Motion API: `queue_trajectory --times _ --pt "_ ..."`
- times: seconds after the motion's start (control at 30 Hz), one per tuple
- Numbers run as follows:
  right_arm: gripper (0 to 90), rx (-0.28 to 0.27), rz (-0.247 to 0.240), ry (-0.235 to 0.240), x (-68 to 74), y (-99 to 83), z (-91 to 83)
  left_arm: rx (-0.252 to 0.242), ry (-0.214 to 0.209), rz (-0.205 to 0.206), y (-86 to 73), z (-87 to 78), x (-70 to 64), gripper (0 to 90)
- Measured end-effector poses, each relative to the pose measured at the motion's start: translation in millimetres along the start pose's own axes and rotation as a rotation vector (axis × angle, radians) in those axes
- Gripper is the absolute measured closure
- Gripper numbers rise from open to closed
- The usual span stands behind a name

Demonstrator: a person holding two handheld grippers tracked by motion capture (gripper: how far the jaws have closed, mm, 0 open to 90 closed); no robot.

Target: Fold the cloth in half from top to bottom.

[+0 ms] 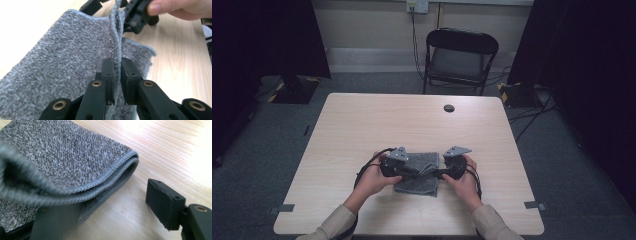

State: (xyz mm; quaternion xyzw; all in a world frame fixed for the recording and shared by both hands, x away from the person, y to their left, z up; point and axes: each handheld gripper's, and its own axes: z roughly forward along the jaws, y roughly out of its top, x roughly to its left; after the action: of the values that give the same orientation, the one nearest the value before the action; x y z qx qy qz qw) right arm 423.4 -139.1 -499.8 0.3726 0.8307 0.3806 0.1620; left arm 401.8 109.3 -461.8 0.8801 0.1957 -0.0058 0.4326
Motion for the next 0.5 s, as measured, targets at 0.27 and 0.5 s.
queue_trajectory --times 0.27,0.5 --pt "30.9 0.001 0.002 0.000 -0.2 0.1 0.2 0.001 -0.011 -0.020 -12.7 -1.1 -1.4 84.4" --pt "30.7 0.000 0.002 0.001 -0.5 0.5 0.6 -0.010 0.019 -0.025 -19.2 1.0 2.2 73.1"
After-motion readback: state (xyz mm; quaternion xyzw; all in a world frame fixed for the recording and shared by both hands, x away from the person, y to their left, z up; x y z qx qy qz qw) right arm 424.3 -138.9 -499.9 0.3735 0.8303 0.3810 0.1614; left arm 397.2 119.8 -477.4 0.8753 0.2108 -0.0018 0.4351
